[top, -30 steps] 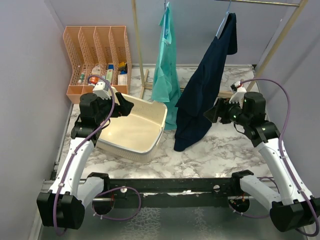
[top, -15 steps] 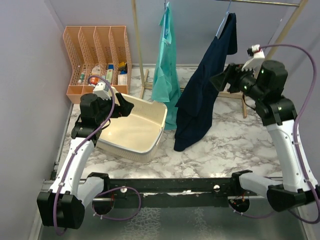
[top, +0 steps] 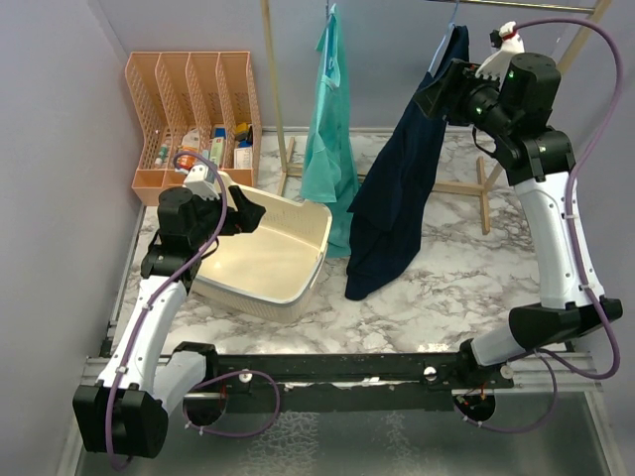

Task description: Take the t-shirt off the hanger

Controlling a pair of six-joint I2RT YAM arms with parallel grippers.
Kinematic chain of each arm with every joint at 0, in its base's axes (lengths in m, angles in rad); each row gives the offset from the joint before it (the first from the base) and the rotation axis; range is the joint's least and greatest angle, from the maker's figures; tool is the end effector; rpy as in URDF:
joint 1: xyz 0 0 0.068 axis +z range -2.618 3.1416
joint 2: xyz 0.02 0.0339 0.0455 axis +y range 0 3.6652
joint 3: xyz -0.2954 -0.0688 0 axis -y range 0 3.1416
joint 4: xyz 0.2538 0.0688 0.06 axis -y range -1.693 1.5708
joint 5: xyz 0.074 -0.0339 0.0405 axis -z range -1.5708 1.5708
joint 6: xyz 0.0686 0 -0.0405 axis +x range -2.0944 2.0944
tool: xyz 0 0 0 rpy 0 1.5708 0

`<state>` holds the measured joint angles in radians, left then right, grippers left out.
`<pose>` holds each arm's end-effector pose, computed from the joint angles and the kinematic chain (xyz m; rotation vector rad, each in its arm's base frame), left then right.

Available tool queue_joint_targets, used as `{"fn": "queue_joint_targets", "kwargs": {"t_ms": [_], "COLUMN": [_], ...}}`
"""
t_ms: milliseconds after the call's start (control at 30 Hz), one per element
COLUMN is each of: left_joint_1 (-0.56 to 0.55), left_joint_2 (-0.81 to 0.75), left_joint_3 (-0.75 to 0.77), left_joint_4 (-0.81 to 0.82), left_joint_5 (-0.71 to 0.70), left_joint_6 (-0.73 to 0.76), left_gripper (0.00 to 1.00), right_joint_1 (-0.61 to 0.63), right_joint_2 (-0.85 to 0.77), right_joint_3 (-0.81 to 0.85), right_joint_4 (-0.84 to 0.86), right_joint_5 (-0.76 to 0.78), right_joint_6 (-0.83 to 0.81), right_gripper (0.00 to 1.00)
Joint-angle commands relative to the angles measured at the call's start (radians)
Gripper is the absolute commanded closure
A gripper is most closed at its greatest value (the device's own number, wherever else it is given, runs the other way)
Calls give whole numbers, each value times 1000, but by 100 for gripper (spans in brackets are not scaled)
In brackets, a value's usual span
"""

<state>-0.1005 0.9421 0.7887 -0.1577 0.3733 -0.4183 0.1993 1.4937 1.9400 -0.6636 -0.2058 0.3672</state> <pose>0.2338 -0.0487 0.3307 -0.0425 1.9205 -0.7032 0.3287 0.0807 0.5413 0.0022 1.8221 0.5877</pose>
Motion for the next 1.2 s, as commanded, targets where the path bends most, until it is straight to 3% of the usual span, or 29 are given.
{"fn": "queue_joint_targets", "kwargs": {"t_ms": [0,367,700,900,1167], "left_joint_1": [-5,-5,-5,-5,-5], "left_joint_2": [-24,-20,-11,-5,-2], "left_joint_3": [-13,-20,-21,-22,-24], "left_joint_4": [31,42,43,43,49], "left_joint_5": [8,20,24,32,38], "left_joint_6": [-14,-24,-27,-28,-32], "left_gripper": [12,13,13,14,16], "right_joint_1": [4,5,20,22,22], "right_joint_2": [32,40,149,202,9], "right_joint_3": [45,33,168,252,-16], "right_joint_4": [30,75,-54,-198,-150], "right_joint_5": [23,15,16,129,369], "right_joint_6": [44,67,38,18,-20], "right_gripper": [31,32,34,36,38]}}
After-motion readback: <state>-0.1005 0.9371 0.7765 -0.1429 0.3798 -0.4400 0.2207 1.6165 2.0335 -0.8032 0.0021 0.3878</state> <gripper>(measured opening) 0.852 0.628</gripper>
